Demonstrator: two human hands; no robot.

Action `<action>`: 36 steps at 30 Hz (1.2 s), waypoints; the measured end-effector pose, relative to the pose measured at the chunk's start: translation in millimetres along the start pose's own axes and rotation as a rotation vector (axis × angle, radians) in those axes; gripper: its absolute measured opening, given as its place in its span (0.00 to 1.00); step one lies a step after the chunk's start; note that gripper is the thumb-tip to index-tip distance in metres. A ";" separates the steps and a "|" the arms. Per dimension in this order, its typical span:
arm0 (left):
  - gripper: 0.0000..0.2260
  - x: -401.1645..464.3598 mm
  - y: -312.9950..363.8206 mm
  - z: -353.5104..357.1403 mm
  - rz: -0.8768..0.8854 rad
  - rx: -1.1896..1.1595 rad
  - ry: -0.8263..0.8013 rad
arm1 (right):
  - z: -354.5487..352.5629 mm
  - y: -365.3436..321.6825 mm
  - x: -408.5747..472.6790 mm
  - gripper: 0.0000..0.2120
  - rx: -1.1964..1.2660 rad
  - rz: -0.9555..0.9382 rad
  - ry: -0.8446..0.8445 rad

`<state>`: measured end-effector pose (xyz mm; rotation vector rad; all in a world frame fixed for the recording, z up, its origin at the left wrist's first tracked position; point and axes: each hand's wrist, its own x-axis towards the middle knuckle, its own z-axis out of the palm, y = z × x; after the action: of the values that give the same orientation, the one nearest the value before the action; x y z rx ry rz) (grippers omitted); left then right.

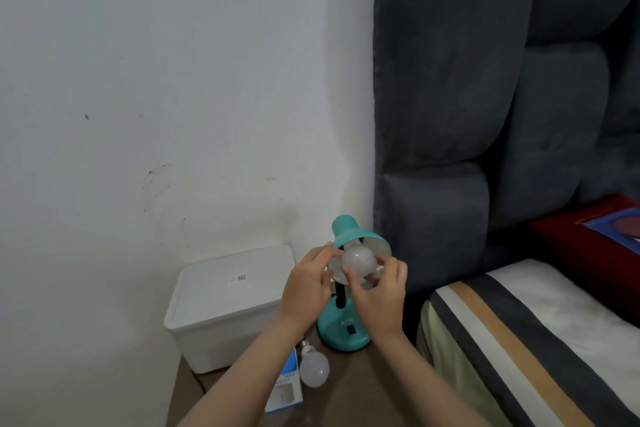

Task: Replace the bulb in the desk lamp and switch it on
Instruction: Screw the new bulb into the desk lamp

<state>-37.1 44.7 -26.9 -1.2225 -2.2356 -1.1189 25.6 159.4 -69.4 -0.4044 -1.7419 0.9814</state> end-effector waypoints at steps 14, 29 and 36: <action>0.18 -1.9 0.9 -0.1 0.001 -0.009 0.013 | -3.7 -5.5 3.6 0.24 0.080 0.039 -0.002; 0.18 -1.6 2.6 -0.2 -0.005 -0.014 0.015 | -3.0 -4.4 -0.1 0.19 0.017 0.019 -0.006; 0.18 -1.7 1.4 0.6 -0.002 -0.012 0.025 | -4.7 3.4 -3.9 0.24 0.032 -0.031 -0.066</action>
<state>-34.9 44.8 -27.7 -1.2040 -2.2155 -1.1440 30.8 160.8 -73.9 -0.3265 -1.7841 1.0093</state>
